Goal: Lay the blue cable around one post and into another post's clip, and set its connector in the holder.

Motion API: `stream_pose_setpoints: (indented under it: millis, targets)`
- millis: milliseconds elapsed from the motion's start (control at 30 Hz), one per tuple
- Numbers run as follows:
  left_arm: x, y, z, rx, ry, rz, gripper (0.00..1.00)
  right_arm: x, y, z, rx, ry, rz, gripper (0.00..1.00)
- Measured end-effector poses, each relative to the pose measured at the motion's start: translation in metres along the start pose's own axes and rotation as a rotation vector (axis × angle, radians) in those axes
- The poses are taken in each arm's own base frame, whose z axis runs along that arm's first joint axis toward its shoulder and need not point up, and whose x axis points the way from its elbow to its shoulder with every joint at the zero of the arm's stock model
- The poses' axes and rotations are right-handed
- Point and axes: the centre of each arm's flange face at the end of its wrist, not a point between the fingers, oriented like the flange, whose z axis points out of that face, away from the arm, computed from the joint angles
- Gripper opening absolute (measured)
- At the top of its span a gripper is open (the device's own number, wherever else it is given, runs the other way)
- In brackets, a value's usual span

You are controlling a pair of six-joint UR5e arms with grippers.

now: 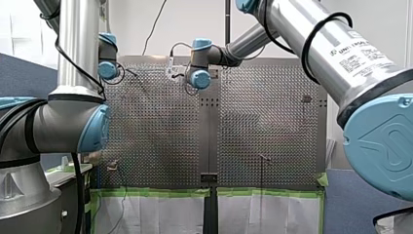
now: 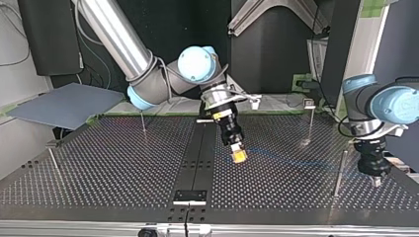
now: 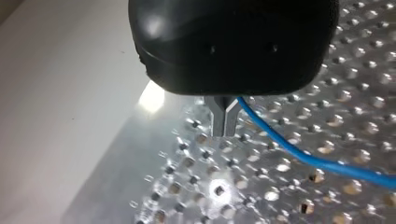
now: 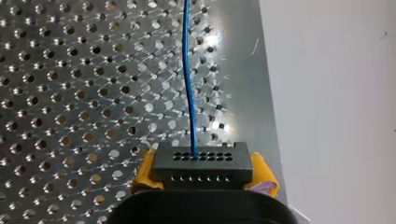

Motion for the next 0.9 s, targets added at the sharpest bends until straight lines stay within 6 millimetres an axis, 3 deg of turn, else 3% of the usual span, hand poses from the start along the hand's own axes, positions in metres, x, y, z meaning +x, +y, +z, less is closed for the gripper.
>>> stream_pose_setpoints:
  millis: [400,900]
  targets:
    - [0.005,0.005,0.0,-0.011,0.012,-0.012,0.0,-0.011,0.009,0.0,-0.026,-0.023,0.0,0.0]
    - [0.026,0.009,-0.013,0.004,0.05,-0.024,0.0,-0.024,0.01,-0.006,-0.031,-0.087,-0.015,0.0]
